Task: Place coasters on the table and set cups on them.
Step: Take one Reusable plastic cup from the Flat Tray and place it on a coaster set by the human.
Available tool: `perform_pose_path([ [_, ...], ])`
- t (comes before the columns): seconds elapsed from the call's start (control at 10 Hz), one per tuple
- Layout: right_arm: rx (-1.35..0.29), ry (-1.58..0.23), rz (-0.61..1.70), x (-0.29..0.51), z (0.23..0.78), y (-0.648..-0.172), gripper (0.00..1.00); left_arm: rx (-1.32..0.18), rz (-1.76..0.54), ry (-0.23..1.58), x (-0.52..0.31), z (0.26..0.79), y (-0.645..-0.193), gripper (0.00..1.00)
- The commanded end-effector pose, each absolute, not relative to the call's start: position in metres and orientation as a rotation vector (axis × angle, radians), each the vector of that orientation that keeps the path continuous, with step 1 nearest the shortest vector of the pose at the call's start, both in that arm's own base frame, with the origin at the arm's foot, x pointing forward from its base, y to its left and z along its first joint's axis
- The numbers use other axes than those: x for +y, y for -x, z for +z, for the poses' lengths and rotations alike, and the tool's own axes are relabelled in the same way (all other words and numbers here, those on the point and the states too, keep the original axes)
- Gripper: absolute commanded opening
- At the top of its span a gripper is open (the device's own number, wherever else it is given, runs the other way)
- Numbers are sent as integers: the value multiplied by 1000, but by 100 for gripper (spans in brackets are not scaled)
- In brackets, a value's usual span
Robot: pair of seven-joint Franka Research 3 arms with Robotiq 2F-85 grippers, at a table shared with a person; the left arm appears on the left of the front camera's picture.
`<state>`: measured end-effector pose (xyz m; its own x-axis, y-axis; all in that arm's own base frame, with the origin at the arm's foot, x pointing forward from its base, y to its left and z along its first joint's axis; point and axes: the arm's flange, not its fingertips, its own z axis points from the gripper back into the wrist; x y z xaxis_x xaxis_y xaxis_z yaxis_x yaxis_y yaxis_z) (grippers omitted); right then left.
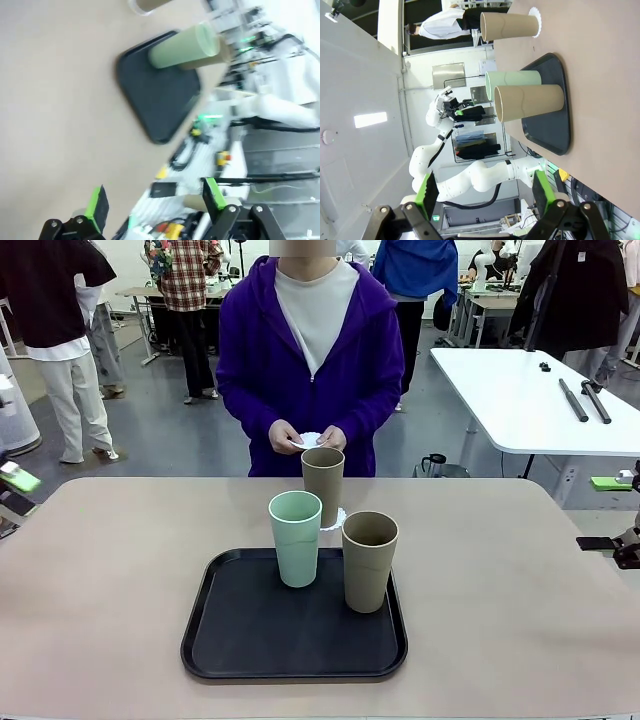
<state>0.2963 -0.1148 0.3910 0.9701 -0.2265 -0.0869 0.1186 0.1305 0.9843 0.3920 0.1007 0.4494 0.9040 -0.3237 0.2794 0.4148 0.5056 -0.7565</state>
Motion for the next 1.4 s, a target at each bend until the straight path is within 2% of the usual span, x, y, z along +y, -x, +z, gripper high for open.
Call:
perform_pose_path([
  [0.0, -84, -1419, -262, -115, 392, -297, 100, -110, -391, 1161, 133, 423, -396, 100],
  [0.3, -84, -1419, -262, -115, 392, -297, 100, -246, -195, 1269, 173, 389, -365, 100],
  [0.7, -84, -1419, -262, -115, 392, -297, 100, -239, -89, 1331, 216, 371, -332, 100],
  [1.3, -84, -1419, -262, -115, 392, -297, 100, -241, -28, 1337, 234, 361, -320, 100],
])
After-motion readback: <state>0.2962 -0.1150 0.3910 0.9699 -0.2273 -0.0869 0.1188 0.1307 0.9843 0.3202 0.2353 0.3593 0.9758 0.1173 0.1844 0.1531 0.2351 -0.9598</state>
